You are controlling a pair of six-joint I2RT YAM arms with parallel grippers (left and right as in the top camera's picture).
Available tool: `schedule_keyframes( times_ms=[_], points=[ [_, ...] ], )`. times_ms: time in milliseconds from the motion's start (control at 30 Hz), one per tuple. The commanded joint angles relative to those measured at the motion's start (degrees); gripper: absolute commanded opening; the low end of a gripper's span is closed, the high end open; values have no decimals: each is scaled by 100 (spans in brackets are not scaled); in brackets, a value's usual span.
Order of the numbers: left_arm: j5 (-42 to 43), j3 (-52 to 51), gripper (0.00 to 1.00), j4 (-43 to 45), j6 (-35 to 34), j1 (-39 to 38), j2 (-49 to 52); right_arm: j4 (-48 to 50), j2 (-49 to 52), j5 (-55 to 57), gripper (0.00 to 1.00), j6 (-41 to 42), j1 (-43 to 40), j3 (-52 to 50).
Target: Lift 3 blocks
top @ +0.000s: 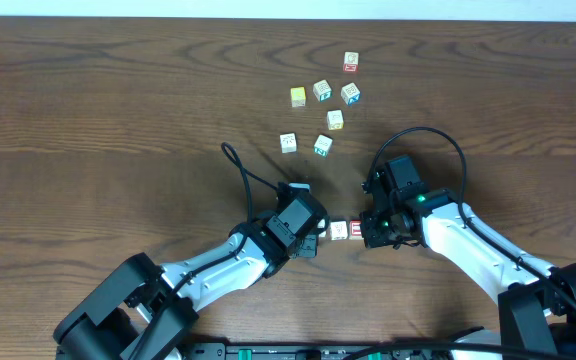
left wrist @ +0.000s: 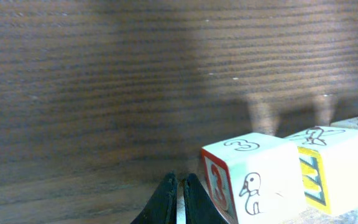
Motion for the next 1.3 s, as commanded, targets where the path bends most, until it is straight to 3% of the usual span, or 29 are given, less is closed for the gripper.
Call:
schedule_keyframes(
  times_ms=[0,1267],
  points=[
    [116,-15,8,-15,-76,31,59,17,2,-42,6,-20,50,-33],
    [195,-13,9,50,321,31,61,125,2,-400,6,-138,50,-33]
  ],
)
